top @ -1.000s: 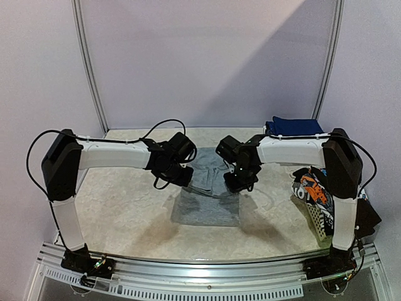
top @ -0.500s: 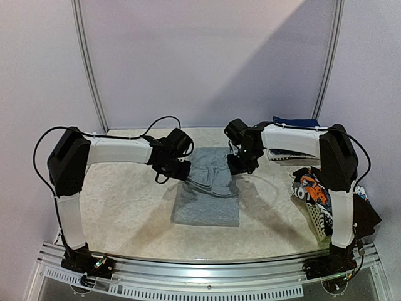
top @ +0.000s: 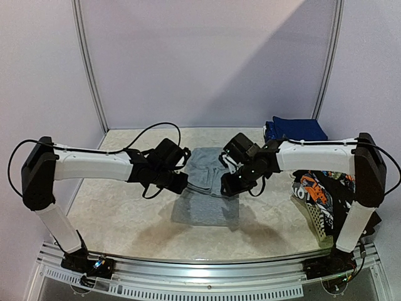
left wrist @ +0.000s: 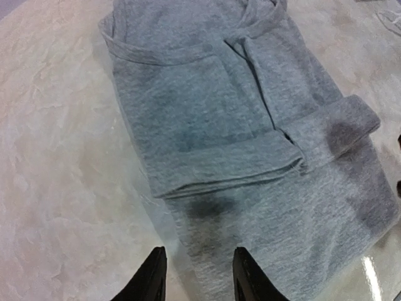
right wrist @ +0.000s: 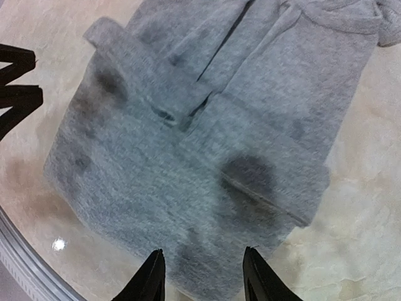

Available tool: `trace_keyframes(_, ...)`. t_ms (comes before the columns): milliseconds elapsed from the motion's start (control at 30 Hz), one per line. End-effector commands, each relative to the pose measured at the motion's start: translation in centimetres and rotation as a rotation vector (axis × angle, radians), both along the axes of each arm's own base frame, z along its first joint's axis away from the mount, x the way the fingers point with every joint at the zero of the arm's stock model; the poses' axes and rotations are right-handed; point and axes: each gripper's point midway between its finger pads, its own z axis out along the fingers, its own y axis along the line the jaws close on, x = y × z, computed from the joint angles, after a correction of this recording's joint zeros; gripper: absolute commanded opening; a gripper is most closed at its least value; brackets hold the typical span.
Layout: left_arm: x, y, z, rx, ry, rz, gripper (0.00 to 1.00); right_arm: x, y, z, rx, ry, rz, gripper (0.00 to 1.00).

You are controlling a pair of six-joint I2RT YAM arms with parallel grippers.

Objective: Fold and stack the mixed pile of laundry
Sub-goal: Smooth out the 2/3-rectangle-folded tank top at the center of the board.

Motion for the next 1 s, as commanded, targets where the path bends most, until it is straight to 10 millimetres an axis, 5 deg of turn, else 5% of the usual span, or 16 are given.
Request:
trace_keyframes(0,-1.4,-2.7,0.1,-0.042,-0.008,-0.11,0.31,-1.6,1.7,-1.5,0.035,0.027,0.032,0.42)
trace_keyframes(400,-1.3,-6.3,-3.4,-0.074,0.069,-0.175,0.24,-0.7,1.8,-6.1,-0.055,0.066,0.018,0.31)
trace_keyframes(967,0.9,-7.5,-5.2,-0.026,0.059,-0.167,0.22,2.7,0.4,-8.2,-0.103,0.058,-0.03,0.27)
